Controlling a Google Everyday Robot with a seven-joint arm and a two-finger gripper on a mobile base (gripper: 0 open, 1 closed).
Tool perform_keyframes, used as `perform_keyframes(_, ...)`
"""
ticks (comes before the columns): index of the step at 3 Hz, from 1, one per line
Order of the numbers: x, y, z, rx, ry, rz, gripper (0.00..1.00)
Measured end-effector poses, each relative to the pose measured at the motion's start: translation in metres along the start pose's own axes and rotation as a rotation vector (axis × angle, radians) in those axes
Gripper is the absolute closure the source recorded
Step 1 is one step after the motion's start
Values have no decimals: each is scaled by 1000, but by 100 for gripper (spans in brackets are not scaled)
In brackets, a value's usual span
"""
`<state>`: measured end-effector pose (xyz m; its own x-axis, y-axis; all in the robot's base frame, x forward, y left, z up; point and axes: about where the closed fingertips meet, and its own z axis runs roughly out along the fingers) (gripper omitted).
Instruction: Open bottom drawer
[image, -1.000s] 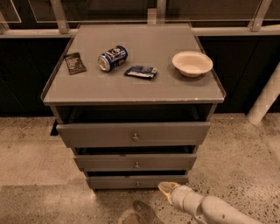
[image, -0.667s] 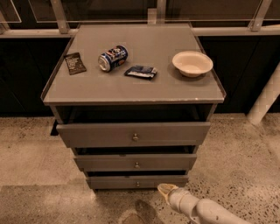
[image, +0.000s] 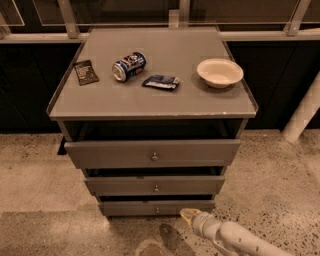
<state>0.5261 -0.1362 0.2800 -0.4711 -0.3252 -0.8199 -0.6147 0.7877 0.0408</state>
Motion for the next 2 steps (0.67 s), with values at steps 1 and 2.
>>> perform_keyframes(1,9,-3,13,-8,4,16,100)
perform_keyframes(2,11,-18,37,12,-44,11,100)
